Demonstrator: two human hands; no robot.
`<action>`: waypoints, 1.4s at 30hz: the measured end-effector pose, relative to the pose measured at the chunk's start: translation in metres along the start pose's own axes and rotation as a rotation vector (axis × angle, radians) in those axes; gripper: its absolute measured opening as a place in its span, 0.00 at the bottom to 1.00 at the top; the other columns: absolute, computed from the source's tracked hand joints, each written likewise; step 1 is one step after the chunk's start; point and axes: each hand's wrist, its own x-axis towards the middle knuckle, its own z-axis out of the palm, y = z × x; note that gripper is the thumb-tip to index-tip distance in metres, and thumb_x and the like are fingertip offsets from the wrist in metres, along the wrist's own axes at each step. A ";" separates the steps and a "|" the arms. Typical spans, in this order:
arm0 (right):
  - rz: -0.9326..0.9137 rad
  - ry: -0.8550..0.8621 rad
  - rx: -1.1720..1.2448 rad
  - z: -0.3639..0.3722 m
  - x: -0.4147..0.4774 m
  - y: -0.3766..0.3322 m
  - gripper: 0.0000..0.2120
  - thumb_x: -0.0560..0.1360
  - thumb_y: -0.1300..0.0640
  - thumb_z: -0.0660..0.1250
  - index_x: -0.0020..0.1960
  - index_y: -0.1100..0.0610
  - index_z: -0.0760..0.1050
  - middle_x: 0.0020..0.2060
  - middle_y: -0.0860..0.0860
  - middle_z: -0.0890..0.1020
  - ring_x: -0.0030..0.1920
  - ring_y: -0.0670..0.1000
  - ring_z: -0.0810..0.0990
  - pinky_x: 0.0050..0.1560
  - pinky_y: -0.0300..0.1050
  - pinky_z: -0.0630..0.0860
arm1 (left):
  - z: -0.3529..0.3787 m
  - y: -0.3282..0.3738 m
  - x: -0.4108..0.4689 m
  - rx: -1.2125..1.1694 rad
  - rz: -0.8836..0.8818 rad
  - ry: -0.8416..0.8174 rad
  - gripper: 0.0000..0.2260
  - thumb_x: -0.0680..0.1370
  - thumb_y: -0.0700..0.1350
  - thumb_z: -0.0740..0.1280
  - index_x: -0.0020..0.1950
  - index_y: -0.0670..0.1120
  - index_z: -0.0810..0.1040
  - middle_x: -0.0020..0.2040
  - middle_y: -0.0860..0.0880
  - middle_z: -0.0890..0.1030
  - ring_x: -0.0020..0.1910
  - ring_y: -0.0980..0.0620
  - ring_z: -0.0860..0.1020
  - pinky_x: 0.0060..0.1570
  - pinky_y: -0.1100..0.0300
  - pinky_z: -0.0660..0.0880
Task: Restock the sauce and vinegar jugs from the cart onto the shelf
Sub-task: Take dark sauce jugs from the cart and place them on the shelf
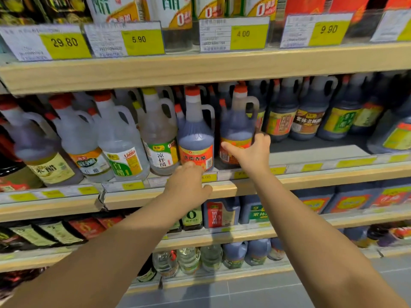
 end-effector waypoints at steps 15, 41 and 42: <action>-0.009 -0.182 -0.096 -0.012 -0.026 -0.008 0.29 0.68 0.47 0.74 0.61 0.61 0.68 0.59 0.57 0.71 0.63 0.56 0.68 0.61 0.46 0.68 | 0.004 -0.007 -0.009 -0.112 0.011 -0.054 0.27 0.73 0.53 0.65 0.70 0.46 0.68 0.68 0.46 0.68 0.66 0.45 0.68 0.62 0.53 0.69; -0.126 -1.326 -0.092 0.114 -0.483 -0.264 0.04 0.73 0.51 0.68 0.40 0.49 0.76 0.35 0.49 0.78 0.38 0.48 0.76 0.39 0.43 0.72 | -0.023 -0.297 -0.503 -1.213 -1.130 0.468 0.06 0.78 0.45 0.63 0.50 0.45 0.78 0.44 0.49 0.78 0.44 0.52 0.77 0.37 0.61 0.70; -0.126 -1.348 -0.079 0.132 -0.503 -0.276 0.04 0.73 0.50 0.69 0.39 0.48 0.76 0.34 0.47 0.76 0.36 0.47 0.75 0.39 0.41 0.72 | -0.030 -0.320 -0.520 -1.216 -1.168 0.528 0.07 0.79 0.44 0.62 0.51 0.45 0.78 0.45 0.49 0.78 0.44 0.52 0.77 0.39 0.60 0.70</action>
